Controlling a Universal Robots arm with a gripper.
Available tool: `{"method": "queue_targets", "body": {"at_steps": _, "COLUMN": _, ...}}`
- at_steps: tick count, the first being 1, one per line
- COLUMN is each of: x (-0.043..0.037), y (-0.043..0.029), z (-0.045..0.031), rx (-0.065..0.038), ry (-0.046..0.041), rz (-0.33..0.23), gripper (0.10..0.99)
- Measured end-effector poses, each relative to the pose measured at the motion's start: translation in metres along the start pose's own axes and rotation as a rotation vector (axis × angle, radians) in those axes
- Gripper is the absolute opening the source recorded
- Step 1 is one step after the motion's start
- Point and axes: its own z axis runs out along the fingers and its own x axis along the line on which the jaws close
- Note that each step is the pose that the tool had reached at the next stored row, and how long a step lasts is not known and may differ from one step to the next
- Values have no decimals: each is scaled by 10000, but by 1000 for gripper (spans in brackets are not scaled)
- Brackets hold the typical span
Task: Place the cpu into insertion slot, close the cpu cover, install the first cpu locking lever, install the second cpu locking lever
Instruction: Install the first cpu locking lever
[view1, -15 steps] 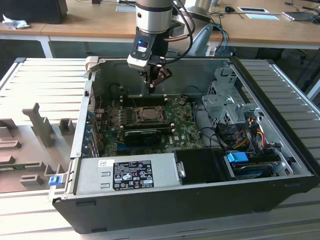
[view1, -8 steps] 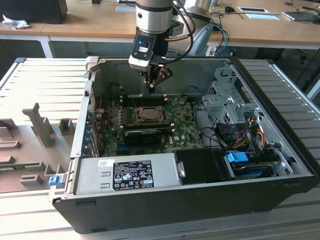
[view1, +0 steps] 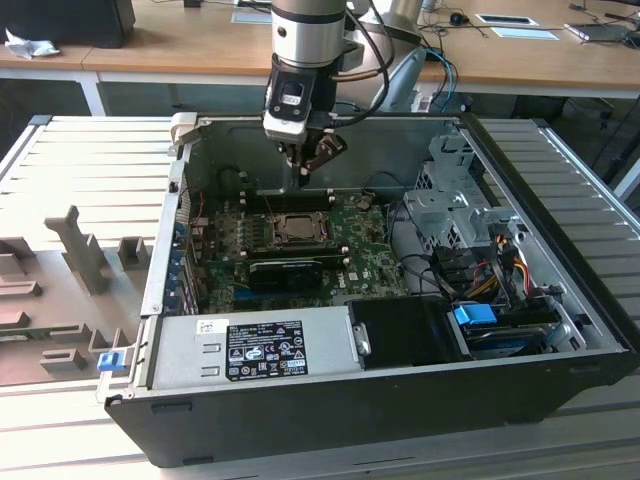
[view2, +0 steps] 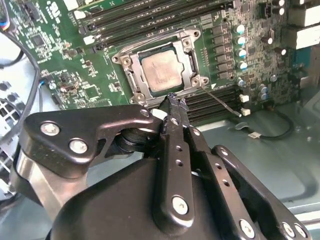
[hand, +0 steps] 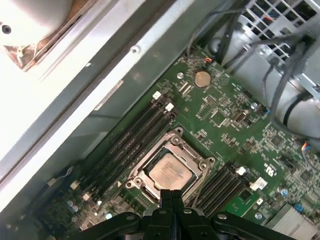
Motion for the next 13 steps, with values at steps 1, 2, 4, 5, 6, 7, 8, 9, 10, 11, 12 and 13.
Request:
{"method": "queue_targets", "body": {"at_steps": 1, "x": 0, "y": 0, "z": 0, "rx": 2, "ry": 3, "rz": -210, "gripper": 106}}
{"method": "queue_targets", "body": {"at_steps": 2, "x": 0, "y": 0, "z": 0, "rx": 2, "ry": 4, "rz": -310, "gripper": 106}}
{"method": "queue_targets", "body": {"at_steps": 4, "x": 0, "y": 0, "z": 0, "rx": 5, "ry": 7, "rz": -664, "gripper": 106}}
{"method": "queue_targets", "body": {"at_steps": 5, "x": 0, "y": 0, "z": 0, "rx": 6, "ry": 9, "rz": -812, "gripper": 106}}
{"method": "queue_targets", "body": {"at_steps": 6, "x": 0, "y": 0, "z": 0, "rx": 8, "ry": 11, "rz": -943, "gripper": 106}}
{"method": "queue_targets", "body": {"at_steps": 7, "x": 0, "y": 0, "z": 0, "rx": 9, "ry": 12, "rz": -1081, "gripper": 106}}
{"method": "queue_targets", "body": {"at_steps": 8, "x": -1, "y": -1, "z": 0, "rx": 10, "ry": 13, "rz": -1165, "gripper": 106}}
{"method": "queue_targets", "body": {"at_steps": 9, "x": 0, "y": 0, "z": 0, "rx": 10, "ry": 14, "rz": -1223, "gripper": 106}}
{"method": "queue_targets", "body": {"at_steps": 10, "x": 0, "y": -1, "z": 0, "rx": 12, "ry": 16, "rz": -1412, "gripper": 106}}
{"method": "queue_targets", "body": {"at_steps": 11, "x": -1, "y": -1, "z": 0, "rx": 14, "ry": 18, "rz": -1604, "gripper": 106}}
{"method": "queue_targets", "body": {"at_steps": 12, "x": -1, "y": -1, "z": 0, "rx": 15, "ry": 19, "rz": -1688, "gripper": 106}}
{"method": "queue_targets", "body": {"at_steps": 13, "x": 0, "y": -1, "z": 0, "rx": 16, "ry": 19, "rz": -1769, "gripper": 106}}
